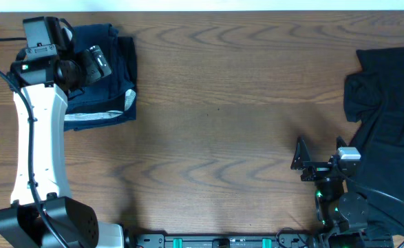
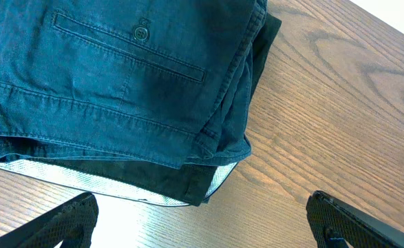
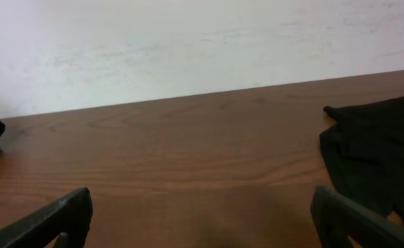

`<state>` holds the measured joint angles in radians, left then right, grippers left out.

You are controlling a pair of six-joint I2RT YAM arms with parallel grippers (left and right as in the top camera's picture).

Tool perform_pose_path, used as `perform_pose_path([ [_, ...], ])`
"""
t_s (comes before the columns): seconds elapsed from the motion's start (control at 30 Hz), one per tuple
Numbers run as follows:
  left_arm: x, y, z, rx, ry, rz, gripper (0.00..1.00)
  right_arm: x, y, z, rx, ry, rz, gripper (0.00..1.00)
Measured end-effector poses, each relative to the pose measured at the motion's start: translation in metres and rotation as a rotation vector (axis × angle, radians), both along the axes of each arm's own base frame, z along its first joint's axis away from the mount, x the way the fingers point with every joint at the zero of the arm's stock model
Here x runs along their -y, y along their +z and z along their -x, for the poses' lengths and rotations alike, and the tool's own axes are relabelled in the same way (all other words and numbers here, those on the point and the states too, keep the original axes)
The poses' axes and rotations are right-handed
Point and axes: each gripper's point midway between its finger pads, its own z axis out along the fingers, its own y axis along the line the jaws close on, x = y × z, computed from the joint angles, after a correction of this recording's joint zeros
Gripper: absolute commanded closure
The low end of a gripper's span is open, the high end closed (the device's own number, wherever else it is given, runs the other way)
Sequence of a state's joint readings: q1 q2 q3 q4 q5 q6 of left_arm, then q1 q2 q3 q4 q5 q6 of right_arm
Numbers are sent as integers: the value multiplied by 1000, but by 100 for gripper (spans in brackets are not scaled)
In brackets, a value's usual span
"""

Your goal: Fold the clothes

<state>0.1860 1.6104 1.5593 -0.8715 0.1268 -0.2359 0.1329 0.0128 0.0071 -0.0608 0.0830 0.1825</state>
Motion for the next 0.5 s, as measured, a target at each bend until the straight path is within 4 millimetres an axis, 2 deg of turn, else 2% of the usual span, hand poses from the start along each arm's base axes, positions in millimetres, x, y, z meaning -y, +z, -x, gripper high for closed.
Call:
perform_pose_path([
  [0.17, 0, 1, 0, 3, 1, 0, 2, 0, 0, 0, 0, 0, 0, 1],
  [0.27, 1, 11, 3, 28, 0, -6, 2, 0, 0, 0, 0, 0, 0, 1],
  [0.37, 2, 38, 12, 97, 0, -18, 2, 0, 0, 0, 0, 0, 0, 1],
  [0.5, 7, 95, 38, 250, 0, -47, 2, 0, 0, 0, 0, 0, 0, 1],
])
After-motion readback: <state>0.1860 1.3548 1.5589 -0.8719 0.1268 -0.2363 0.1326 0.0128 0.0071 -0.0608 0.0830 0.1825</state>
